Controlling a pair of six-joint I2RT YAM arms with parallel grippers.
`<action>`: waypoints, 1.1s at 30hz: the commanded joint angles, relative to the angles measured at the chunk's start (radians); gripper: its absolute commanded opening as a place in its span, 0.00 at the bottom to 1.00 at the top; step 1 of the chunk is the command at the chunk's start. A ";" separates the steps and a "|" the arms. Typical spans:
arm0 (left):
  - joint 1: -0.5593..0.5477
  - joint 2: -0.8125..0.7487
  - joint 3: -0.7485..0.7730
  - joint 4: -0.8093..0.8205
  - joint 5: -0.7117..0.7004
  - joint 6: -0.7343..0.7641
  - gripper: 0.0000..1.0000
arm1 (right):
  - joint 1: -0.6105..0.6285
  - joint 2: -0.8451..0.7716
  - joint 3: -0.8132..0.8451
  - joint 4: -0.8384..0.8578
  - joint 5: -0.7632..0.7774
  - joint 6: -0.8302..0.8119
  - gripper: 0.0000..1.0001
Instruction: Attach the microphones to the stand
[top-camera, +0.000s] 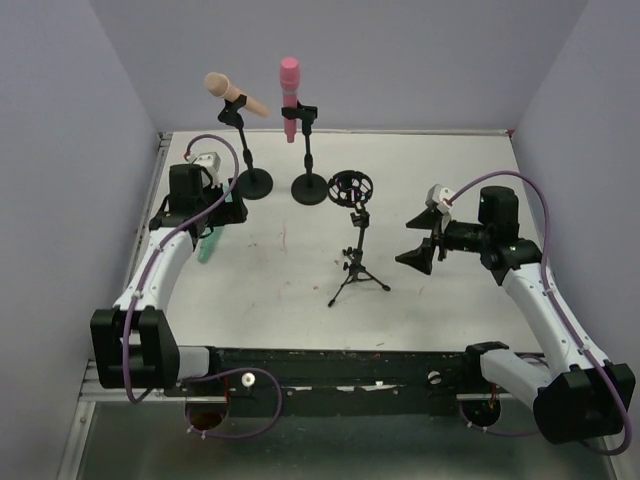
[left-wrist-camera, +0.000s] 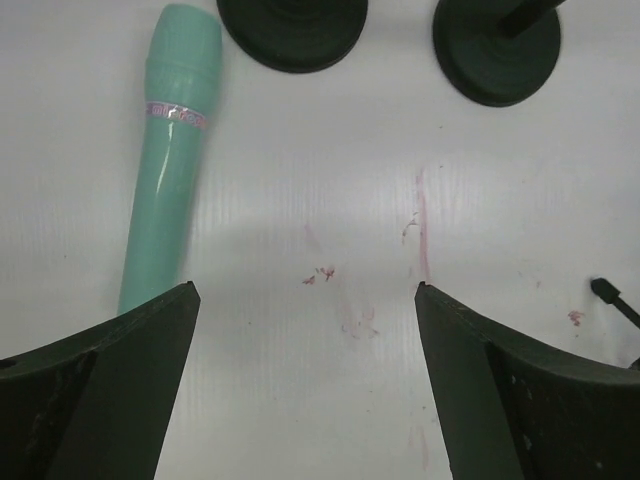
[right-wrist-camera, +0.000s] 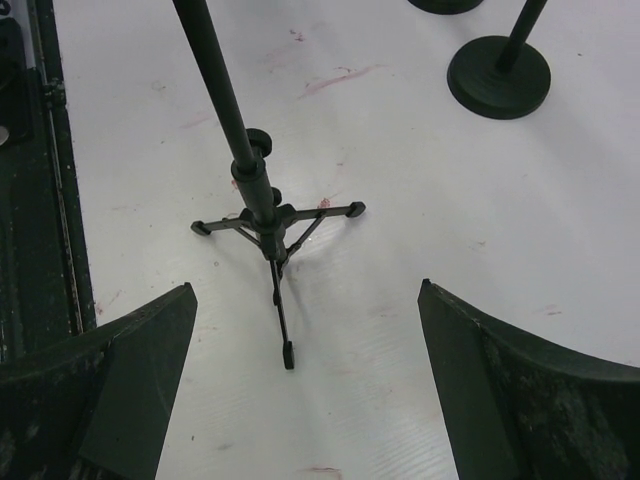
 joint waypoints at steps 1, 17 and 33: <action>0.030 0.178 0.111 -0.177 -0.101 0.067 0.96 | -0.010 -0.017 0.015 0.017 0.027 0.023 1.00; 0.047 0.521 0.229 -0.265 -0.325 0.093 0.88 | -0.019 0.011 0.025 -0.003 0.015 0.015 1.00; 0.143 0.400 0.276 -0.209 -0.376 0.092 0.86 | -0.019 0.023 0.041 -0.036 0.001 -0.008 1.00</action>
